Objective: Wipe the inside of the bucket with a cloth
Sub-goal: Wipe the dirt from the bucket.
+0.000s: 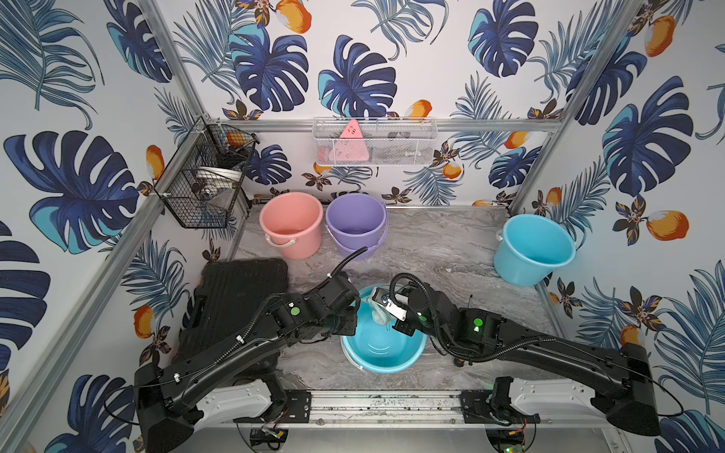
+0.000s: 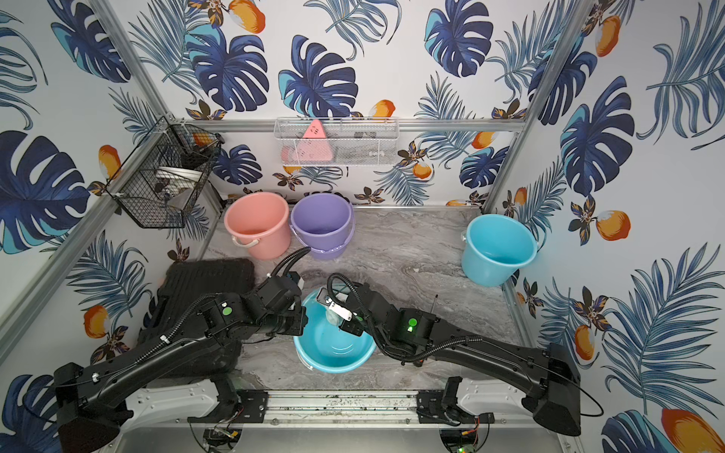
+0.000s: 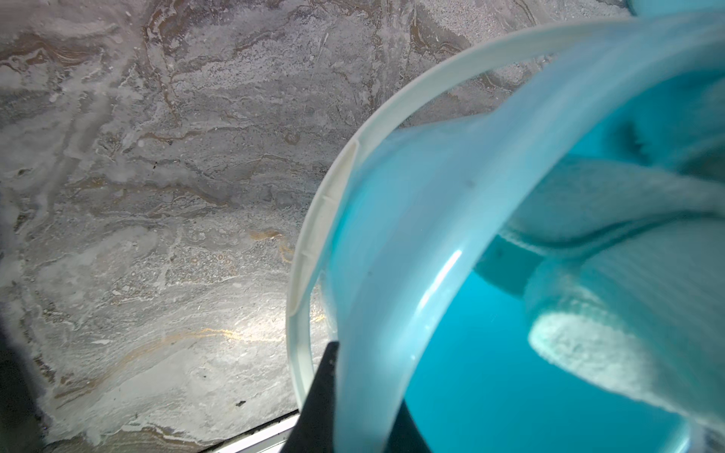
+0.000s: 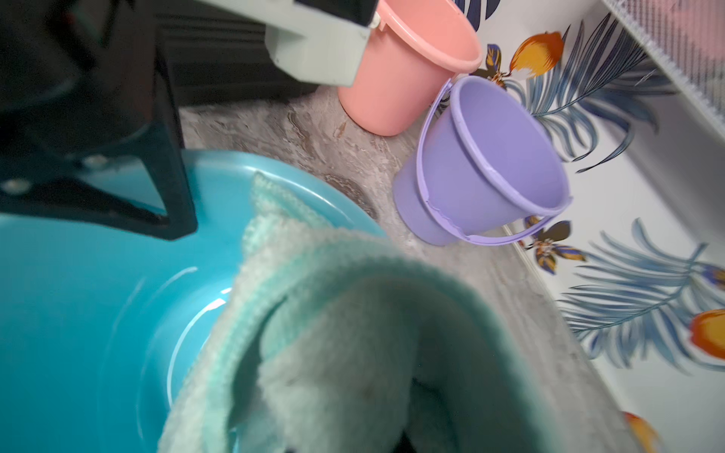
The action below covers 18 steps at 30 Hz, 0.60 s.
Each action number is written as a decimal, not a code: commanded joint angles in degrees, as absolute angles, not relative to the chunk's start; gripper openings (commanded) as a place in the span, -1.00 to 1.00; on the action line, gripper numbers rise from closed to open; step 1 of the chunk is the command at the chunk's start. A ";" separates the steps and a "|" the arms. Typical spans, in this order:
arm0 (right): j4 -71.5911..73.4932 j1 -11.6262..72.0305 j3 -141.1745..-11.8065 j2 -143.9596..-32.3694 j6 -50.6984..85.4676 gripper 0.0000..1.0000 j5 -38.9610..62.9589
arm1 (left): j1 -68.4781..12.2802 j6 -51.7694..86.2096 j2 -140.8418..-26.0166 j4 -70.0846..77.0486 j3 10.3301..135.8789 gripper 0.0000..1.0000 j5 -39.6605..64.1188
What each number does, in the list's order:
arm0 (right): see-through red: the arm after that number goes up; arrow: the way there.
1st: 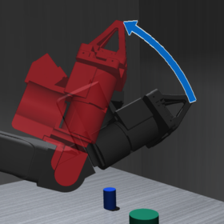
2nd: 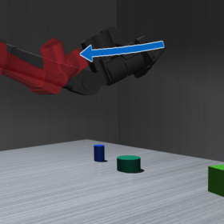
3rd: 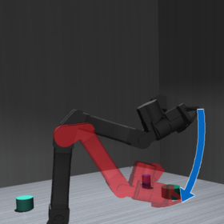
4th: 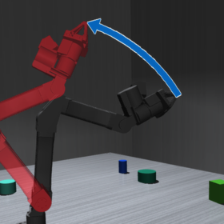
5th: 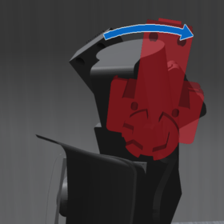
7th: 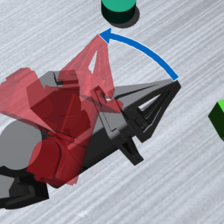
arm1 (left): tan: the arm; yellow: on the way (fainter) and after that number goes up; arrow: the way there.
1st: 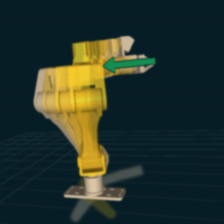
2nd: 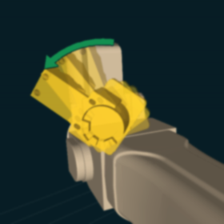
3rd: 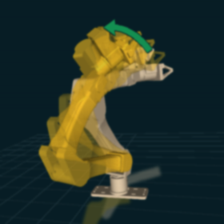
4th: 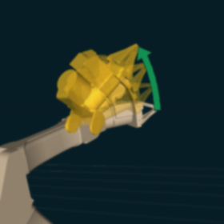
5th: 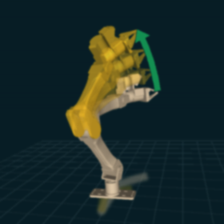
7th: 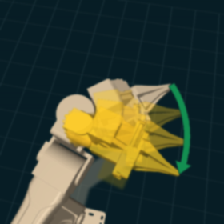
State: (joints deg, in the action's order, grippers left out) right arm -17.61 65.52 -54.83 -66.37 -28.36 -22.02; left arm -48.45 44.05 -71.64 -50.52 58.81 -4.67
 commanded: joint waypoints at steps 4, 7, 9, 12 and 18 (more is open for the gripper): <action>-20.32 65.66 -55.38 -65.42 -59.67 -1.00 -30.25 | -48.47 44.98 -71.54 -48.04 59.15 -1.00 -4.39; -18.46 65.75 -54.78 -66.30 -69.00 -1.00 -31.69 | -48.49 44.99 -71.53 -48.02 59.19 -1.00 -4.27; -17.14 65.97 -54.67 -66.93 -73.34 -1.00 -31.90 | -48.46 44.96 -71.54 -48.02 59.32 -1.00 -4.28; -14.37 66.31 -54.33 -67.91 -76.91 -1.00 -31.07 | -48.44 45.01 -71.60 -47.92 59.41 -1.00 -4.22; -6.99 66.59 -51.47 -71.30 -81.10 -1.00 -30.56 | -48.43 44.91 -71.85 -47.67 59.55 -1.00 -3.79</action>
